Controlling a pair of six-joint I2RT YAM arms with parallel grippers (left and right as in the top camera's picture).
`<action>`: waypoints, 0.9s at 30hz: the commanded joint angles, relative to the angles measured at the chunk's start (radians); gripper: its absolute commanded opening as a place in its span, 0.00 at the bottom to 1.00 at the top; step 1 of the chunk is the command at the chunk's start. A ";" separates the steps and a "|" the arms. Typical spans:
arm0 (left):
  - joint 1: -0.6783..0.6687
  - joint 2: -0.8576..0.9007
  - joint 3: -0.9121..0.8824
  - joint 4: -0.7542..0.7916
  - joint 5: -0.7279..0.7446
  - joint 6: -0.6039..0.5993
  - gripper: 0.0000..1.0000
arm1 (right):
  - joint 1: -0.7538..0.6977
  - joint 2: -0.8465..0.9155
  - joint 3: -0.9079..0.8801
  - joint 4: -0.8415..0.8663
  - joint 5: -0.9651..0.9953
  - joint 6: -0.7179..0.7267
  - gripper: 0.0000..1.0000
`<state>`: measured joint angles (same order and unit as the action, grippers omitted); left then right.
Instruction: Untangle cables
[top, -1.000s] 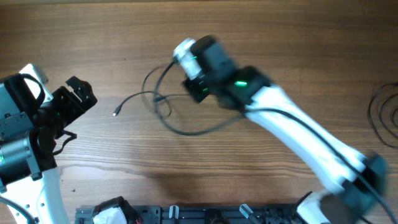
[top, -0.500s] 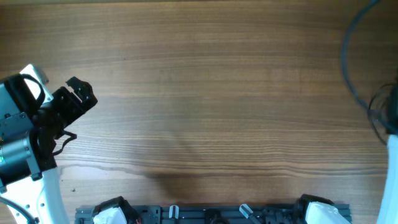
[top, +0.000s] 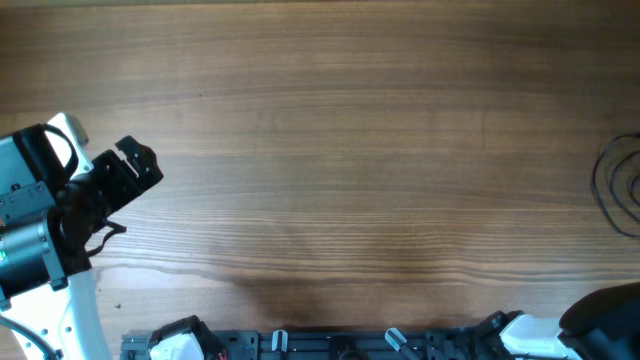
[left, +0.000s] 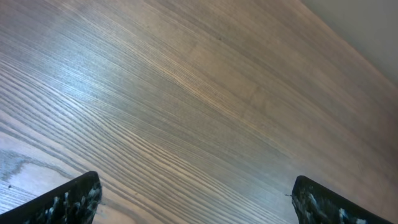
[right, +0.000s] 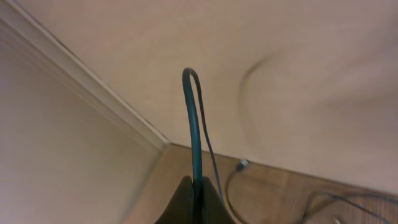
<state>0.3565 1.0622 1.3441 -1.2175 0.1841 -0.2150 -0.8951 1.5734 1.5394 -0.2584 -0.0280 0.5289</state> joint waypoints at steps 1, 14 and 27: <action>0.006 -0.002 0.010 -0.007 0.005 0.048 1.00 | -0.030 0.081 0.001 0.000 -0.033 0.021 0.04; 0.006 0.001 0.010 -0.029 0.005 0.080 1.00 | -0.149 0.321 -0.001 -0.423 -0.306 0.163 1.00; 0.005 0.002 0.010 -0.068 0.051 0.077 1.00 | 0.040 0.321 -0.001 -0.763 -0.821 -0.380 1.00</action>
<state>0.3565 1.0634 1.3441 -1.2678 0.2111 -0.1543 -0.9436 1.8805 1.5394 -1.0115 -0.6918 0.3943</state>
